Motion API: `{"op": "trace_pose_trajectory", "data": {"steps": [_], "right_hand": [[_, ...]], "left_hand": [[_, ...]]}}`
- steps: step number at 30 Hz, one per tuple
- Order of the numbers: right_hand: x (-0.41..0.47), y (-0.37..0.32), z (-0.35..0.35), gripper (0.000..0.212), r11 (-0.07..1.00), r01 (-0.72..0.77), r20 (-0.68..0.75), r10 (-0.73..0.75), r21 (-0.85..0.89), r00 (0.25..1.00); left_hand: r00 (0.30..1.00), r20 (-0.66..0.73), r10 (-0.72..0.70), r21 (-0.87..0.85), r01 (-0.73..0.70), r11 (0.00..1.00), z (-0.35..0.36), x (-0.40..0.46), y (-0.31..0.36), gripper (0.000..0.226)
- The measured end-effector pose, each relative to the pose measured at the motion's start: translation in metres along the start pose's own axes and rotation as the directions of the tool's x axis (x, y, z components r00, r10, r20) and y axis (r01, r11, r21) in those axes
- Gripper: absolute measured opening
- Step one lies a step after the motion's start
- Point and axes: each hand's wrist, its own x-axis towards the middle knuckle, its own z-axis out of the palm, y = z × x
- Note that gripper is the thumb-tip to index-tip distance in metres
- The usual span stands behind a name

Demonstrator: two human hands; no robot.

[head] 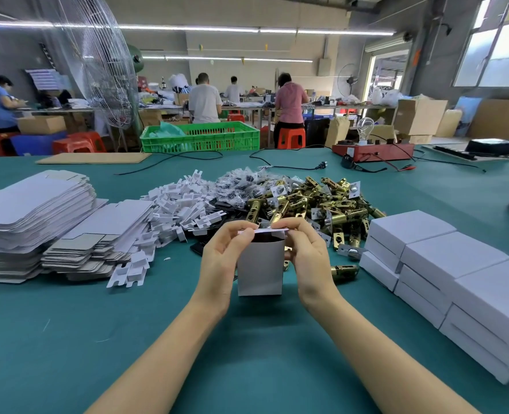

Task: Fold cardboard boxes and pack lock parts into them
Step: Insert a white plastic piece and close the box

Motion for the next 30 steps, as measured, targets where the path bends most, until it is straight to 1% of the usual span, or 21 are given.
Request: {"op": "trace_pose_trajectory", "data": {"steps": [1,3,6,12,17,19,22,27,30], "right_hand": [[0.0,-0.001,0.0,0.026,1.0,-0.014,0.01,0.014,0.008,1.0],[-0.001,-0.003,0.0,0.024,1.0,-0.012,0.036,0.013,-0.01,0.999],[-0.003,0.0,0.0,0.022,0.997,0.06,0.055,-0.057,-0.057,0.997],[-0.002,0.007,-0.002,0.005,0.993,0.079,0.024,-0.078,-0.084,0.997],[-0.003,0.008,0.0,0.018,0.976,0.149,0.034,-0.146,-0.159,0.989],[-0.004,0.008,0.0,0.019,0.974,0.154,0.031,-0.151,-0.165,0.988],[-0.004,0.01,0.0,0.018,0.973,0.158,0.027,-0.155,-0.169,0.988],[-0.005,0.011,0.001,0.013,0.967,0.179,0.008,-0.181,-0.18,0.983],[-0.005,0.012,0.001,0.013,0.957,0.201,0.017,-0.201,-0.208,0.979]], "left_hand": [[1.0,-0.003,-0.003,0.001,0.003,1.0,-0.002,0.001,0.0,0.014],[1.0,-0.007,0.006,0.012,-0.006,1.0,-0.003,0.001,-0.001,0.014],[1.0,0.003,0.03,0.033,-0.03,0.999,-0.002,-0.001,0.0,0.014],[0.997,-0.037,0.07,0.091,-0.067,0.994,-0.001,-0.002,0.0,0.017],[0.987,-0.055,0.152,0.158,-0.142,0.977,0.002,-0.003,-0.001,0.019],[0.987,-0.051,0.151,0.163,-0.141,0.976,0.002,-0.003,0.0,0.024],[0.991,-0.038,0.131,0.131,-0.125,0.984,0.002,-0.003,0.001,0.019],[0.989,-0.028,0.146,0.151,-0.14,0.979,0.001,-0.003,-0.002,0.016],[0.985,-0.021,0.169,0.175,-0.163,0.971,-0.002,-0.002,-0.004,0.027]]}}
